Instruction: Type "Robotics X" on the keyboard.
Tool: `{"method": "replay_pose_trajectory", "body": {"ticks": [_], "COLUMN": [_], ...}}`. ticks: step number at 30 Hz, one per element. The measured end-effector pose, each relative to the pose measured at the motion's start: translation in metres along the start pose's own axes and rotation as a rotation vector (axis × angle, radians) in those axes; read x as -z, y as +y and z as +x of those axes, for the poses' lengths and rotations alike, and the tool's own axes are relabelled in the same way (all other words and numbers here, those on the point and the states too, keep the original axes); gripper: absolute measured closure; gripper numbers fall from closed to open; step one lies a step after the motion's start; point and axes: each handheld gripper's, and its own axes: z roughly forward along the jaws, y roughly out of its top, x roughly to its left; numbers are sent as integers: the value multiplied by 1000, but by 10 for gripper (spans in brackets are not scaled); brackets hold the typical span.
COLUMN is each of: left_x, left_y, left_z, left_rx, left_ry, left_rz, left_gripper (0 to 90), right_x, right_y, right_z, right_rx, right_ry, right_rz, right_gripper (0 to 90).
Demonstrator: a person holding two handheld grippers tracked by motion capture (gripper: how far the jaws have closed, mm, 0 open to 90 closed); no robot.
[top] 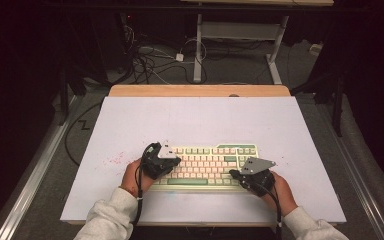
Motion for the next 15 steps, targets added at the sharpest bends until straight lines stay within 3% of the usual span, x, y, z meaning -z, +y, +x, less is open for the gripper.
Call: {"method": "replay_pose_trajectory", "body": {"ticks": [11,15], "left_x": [-8,-10], "left_y": [1,1], "left_z": [1,0], "left_rx": [1,-1], "left_ry": [5,25], "left_rz": [24,39], "left_gripper": [874,875], "right_x": [0,0], "right_y": [0,0], "right_z": [0,1], "right_rx": [4,2], "right_ry": [-2,-2], "right_rz": [-1,1], "right_gripper": [900,900]}}
